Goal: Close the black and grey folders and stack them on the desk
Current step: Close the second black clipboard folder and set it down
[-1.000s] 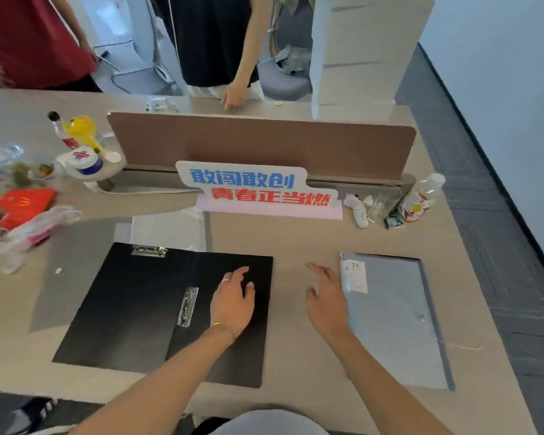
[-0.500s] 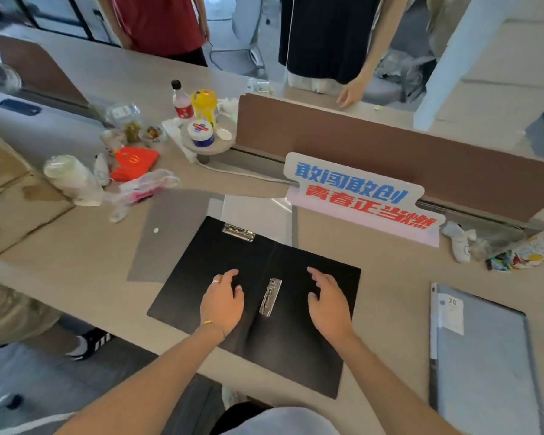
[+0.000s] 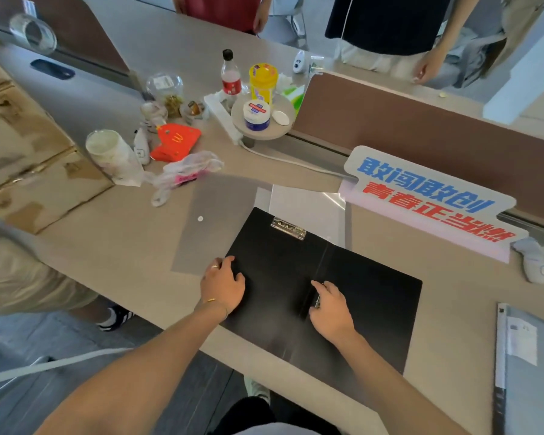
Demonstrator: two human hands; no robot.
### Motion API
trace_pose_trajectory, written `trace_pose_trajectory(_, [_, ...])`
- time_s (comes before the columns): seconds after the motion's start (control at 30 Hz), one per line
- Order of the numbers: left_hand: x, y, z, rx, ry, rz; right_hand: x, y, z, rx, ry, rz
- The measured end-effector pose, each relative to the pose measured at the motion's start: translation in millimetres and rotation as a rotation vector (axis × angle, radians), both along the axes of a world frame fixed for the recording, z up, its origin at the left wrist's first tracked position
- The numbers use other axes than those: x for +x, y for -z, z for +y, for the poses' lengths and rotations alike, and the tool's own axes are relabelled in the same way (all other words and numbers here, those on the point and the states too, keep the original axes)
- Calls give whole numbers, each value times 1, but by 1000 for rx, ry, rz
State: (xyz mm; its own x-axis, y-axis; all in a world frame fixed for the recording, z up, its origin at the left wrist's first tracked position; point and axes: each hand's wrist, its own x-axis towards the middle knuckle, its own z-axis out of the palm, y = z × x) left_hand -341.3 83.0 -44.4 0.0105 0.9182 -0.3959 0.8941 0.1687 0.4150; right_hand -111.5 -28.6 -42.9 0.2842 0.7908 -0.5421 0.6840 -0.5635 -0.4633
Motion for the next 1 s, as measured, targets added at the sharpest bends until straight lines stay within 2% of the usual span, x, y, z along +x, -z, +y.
trace_pose_trajectory(0.27, [-2, -3, 11, -68, -28, -112, -3, 5, 1, -14, 42, 8])
trace_pose_trajectory(0.57, [-9, -65, 7, 82, -20, -257, 0, 1, -5, 23, 99, 100])
trace_pose_trajectory(0.73, [18, -112, -17, 163, 65, -337, 8, -21, -13, 167, 261, 176])
trace_pose_trajectory(1.0, [90, -140, -76, 159, 241, -489, 32, -108, -38, 496, 496, 403])
